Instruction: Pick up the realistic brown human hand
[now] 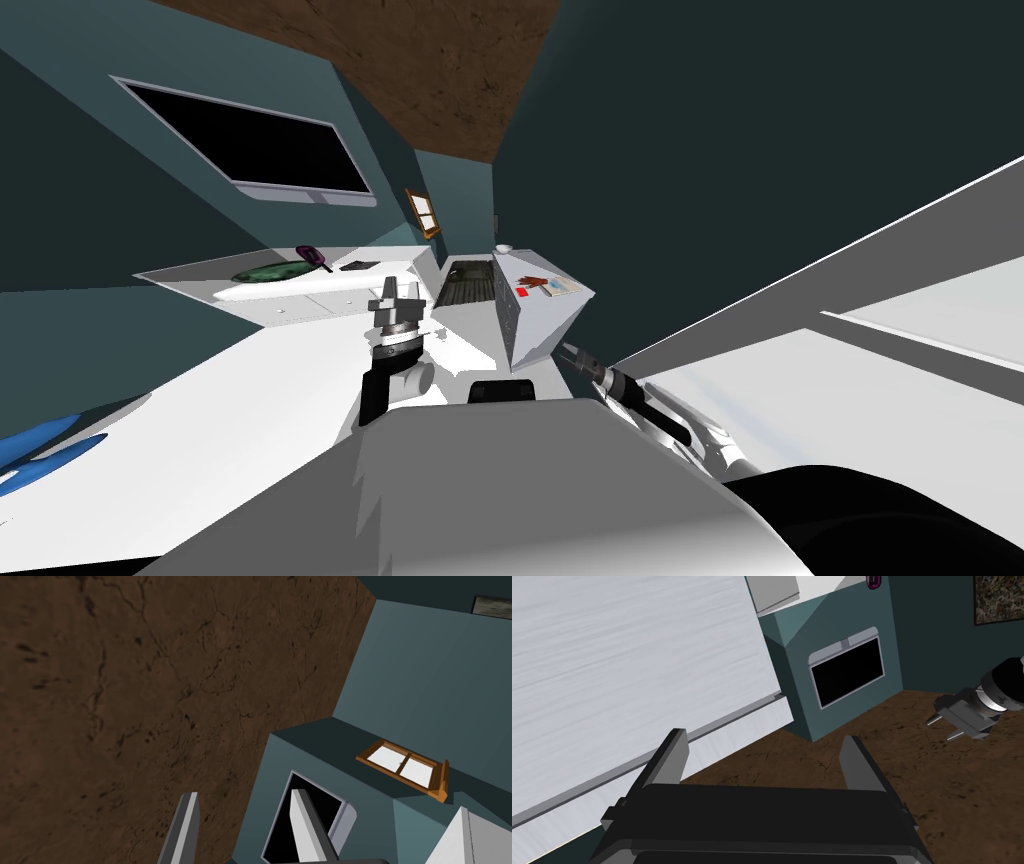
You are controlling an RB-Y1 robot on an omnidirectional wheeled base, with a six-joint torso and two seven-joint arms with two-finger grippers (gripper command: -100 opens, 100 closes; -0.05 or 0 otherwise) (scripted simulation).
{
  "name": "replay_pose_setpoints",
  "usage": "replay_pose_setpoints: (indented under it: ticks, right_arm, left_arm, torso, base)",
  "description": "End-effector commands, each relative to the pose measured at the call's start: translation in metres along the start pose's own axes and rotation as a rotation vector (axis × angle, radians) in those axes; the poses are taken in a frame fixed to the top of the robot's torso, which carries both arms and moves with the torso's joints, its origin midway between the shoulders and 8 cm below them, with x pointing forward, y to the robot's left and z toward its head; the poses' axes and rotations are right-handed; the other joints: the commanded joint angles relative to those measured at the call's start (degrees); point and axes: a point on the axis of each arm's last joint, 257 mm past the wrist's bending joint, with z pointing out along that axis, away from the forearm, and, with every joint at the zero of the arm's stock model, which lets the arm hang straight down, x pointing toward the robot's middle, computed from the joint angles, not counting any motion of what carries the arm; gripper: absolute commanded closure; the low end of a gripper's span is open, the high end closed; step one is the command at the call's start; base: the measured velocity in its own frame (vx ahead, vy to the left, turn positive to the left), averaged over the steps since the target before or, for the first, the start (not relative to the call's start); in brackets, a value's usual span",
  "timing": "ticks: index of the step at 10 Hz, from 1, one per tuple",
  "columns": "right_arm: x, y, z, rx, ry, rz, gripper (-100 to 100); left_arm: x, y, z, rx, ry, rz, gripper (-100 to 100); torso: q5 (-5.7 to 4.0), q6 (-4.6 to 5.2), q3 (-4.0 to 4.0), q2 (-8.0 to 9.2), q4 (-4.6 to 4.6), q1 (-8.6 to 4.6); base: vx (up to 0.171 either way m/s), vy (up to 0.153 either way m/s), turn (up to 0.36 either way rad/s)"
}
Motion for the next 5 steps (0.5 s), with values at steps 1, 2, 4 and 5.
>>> replay_pose_setpoints:
  ticks: [1,2,4,5]
  right_arm:
    - [0.01,-0.008,-0.012,0.007,0.064,-0.033,-100]
    - [0.009,-0.01,-0.014,0.005,0.075,-0.041,-100]
    - [0.023,-0.03,-0.037,0.023,0.176,-0.095,-100]
    - [0.03,-0.039,-0.049,0.027,0.231,-0.13,-100]
  left_arm:
    - [0.0,0.0,0.0,0.0,0.0,0.0,0]
    - [0.0,0.0,0.0,0.0,0.0,0.0,0]
    - [0.0,0.0,0.0,0.0,0.0,0.0,0]
    - [0.0,0.0,0.0,0.0,0.0,0.0,0]
  torso:
    - [0.0,0.0,0.0,0.0,0.0,0.0]
    - [0.01,0.0,0.0,0.0,0.0,0.02]
    - [0.02,0.0,-0.01,-0.03,0.0,0.07]
    - [0.03,0.0,-0.01,-0.02,0.0,0.07]
  base:
    - [-0.002,0.059,-0.001]
    - [0.003,0.03,-0.004]
    - [0.006,0.07,0.007]
    - [0.006,0.079,0.024]
